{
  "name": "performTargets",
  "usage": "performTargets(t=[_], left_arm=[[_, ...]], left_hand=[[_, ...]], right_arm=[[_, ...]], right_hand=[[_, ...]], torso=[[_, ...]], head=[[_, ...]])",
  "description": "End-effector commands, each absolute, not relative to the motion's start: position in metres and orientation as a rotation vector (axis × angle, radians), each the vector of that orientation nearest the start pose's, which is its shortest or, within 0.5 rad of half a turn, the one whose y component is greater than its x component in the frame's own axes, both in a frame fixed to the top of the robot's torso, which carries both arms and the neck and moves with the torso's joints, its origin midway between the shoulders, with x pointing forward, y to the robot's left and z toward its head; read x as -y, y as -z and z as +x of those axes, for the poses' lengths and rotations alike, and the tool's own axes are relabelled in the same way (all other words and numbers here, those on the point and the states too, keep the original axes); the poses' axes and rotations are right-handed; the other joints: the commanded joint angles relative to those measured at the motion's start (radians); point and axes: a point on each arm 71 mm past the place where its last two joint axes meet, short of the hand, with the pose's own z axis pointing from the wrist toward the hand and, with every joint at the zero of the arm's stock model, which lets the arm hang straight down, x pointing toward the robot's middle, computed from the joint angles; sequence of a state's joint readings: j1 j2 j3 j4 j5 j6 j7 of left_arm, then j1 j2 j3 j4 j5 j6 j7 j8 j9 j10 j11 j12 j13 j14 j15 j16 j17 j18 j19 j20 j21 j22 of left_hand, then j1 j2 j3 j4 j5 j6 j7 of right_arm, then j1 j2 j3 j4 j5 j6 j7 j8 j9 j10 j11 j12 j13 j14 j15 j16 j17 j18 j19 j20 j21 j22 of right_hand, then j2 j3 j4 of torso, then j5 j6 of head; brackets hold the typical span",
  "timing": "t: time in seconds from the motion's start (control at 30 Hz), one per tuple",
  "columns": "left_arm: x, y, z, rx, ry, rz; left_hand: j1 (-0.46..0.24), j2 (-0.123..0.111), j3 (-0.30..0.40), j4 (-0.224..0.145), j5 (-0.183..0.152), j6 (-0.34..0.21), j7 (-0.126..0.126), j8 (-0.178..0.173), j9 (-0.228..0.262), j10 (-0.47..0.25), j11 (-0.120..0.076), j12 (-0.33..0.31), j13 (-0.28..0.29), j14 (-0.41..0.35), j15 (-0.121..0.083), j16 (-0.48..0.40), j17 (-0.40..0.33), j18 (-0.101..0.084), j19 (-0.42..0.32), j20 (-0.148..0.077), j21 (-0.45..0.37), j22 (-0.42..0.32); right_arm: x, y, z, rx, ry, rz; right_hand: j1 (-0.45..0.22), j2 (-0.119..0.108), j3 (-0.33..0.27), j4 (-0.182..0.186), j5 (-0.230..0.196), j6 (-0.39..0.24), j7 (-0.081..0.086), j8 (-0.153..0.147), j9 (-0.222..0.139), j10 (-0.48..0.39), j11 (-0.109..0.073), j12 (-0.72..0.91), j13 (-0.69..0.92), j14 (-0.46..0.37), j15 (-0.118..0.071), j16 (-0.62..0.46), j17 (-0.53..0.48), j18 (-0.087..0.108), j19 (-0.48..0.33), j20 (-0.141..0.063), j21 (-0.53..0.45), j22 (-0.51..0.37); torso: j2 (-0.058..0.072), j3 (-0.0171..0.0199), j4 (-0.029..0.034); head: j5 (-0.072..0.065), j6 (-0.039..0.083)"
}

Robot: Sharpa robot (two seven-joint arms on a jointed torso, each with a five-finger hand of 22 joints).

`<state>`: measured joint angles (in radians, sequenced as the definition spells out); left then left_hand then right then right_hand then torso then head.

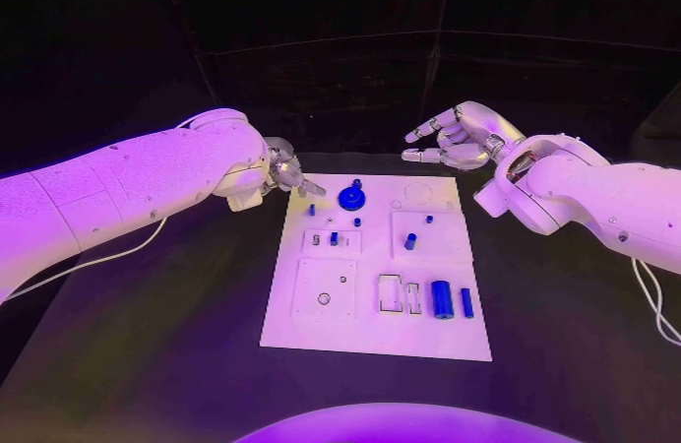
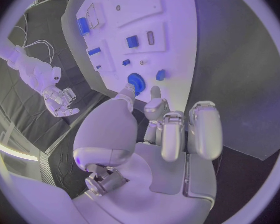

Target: Assemble the parts on the task board

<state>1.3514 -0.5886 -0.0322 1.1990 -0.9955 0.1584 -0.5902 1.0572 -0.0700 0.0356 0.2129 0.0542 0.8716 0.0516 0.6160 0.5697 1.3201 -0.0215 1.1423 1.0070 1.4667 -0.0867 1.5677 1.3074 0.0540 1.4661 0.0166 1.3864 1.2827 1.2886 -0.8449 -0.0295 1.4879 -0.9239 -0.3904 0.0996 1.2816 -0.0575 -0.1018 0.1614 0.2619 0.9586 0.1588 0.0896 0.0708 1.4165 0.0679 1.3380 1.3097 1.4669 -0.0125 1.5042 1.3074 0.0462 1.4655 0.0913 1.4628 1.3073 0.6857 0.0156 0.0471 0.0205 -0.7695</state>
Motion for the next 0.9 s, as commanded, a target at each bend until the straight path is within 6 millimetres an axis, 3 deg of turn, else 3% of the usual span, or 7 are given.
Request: performTargets(t=[0.03, 0.53, 0.9], left_arm=[[-0.185, 0.168, 0.562, -2.302, 0.324, -0.267], [-0.187, 0.181, 0.579, -2.341, 0.275, -0.279], [-0.182, 0.193, 0.582, -2.36, 0.272, -0.275]], left_hand=[[0.011, 0.006, -0.008, 0.001, -0.005, 0.0, 0.005, -0.007, -0.004, -0.003, 0.004, -0.001, -0.001, 0.104, 0.006, 0.003, 0.263, 0.007, -0.001, 0.009, -0.006, -0.001], [0.014, 0.021, -0.028, 0.011, -0.005, 0.01, 0.006, -0.014, -0.016, -0.004, 0.006, 0.002, 0.0, 0.104, 0.008, 0.003, 0.263, 0.007, 0.0, 0.012, -0.005, 0.002], [0.017, 0.026, -0.035, 0.014, -0.005, 0.014, 0.006, -0.015, -0.019, -0.005, 0.006, 0.002, -0.001, 0.104, 0.008, 0.003, 0.263, 0.006, 0.001, 0.012, -0.005, 0.004]], right_arm=[[0.211, 0.131, 0.508, -1.541, -1.005, 0.246], [0.206, 0.132, 0.509, -1.544, -1.014, 0.24], [0.204, 0.132, 0.509, -1.546, -1.019, 0.237]], right_hand=[[-0.006, 0.001, -0.007, 0.001, 0.001, -0.001, -0.007, 0.006, 0.0, -0.004, -0.002, -0.004, 0.064, 0.074, 0.002, -0.003, 0.133, 0.005, -0.004, 0.003, -0.007, 0.017], [0.002, 0.008, -0.011, -0.002, 0.013, -0.001, -0.007, 0.007, 0.0, -0.003, -0.002, -0.002, 0.064, 0.074, 0.002, -0.003, 0.133, 0.004, -0.004, 0.003, -0.007, 0.018], [0.004, 0.009, -0.012, -0.003, 0.015, -0.002, -0.007, 0.007, 0.0, -0.004, -0.002, -0.003, 0.064, 0.074, 0.001, -0.003, 0.133, 0.005, -0.004, 0.003, -0.007, 0.017]], torso=[[0.001, 0.0003, -0.0011], [0.004, -0.0022, -0.0034], [0.003, -0.0011, -0.0029]], head=[[0.002, 0.001], [0.005, 0.004], [0.003, 0.001]])
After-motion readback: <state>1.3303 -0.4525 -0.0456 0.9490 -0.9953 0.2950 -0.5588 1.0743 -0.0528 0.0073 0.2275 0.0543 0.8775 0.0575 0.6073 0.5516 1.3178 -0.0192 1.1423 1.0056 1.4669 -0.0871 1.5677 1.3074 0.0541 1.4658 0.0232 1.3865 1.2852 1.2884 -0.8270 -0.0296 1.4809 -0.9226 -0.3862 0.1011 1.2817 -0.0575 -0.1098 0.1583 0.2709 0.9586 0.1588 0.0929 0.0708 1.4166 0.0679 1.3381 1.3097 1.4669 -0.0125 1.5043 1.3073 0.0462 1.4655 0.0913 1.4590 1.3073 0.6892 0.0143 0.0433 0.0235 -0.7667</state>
